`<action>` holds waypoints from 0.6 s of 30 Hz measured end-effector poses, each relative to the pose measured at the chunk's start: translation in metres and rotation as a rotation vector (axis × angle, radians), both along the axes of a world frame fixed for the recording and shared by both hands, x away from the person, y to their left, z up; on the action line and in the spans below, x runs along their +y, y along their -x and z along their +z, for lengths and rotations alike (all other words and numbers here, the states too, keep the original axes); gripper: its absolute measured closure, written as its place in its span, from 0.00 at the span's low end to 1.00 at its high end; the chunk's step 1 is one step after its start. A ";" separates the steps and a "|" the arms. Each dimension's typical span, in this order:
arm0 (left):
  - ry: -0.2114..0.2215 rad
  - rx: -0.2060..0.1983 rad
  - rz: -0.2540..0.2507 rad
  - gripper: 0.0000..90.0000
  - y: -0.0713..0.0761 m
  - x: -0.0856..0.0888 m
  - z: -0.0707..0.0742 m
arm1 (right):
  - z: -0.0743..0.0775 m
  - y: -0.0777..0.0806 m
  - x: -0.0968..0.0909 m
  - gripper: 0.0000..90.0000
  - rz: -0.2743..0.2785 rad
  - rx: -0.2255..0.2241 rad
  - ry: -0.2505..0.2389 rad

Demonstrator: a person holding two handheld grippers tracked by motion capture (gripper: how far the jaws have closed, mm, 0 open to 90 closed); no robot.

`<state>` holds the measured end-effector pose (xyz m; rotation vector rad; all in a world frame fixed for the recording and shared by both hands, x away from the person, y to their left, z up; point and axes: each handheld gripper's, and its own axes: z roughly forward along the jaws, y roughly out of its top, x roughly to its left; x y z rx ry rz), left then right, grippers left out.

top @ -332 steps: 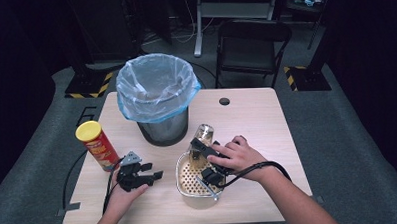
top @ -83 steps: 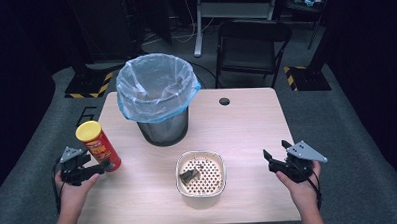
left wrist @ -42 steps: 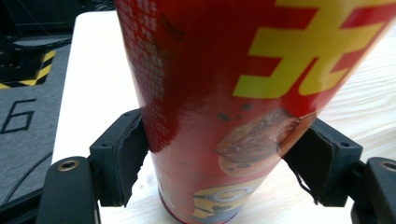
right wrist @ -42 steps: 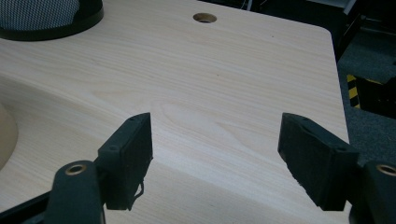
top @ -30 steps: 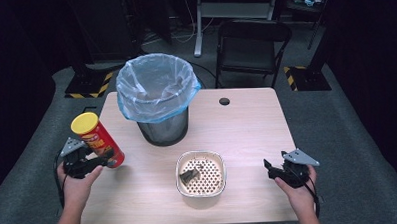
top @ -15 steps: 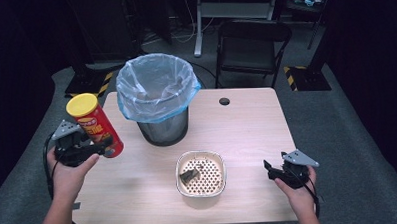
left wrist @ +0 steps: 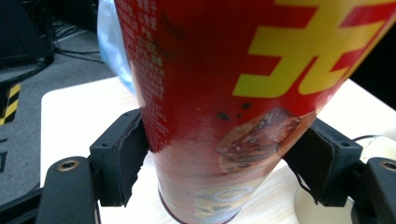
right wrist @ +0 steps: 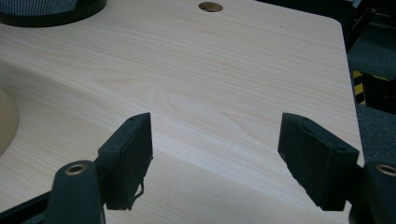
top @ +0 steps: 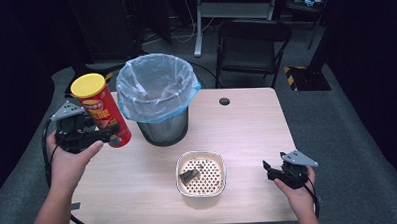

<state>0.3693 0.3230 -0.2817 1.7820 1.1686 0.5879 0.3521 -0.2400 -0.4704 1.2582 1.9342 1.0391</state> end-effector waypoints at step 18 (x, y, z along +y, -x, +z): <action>0.002 -0.032 -0.080 0.27 -0.017 -0.027 0.076 | -0.004 -0.001 -0.001 0.29 0.006 0.018 -0.011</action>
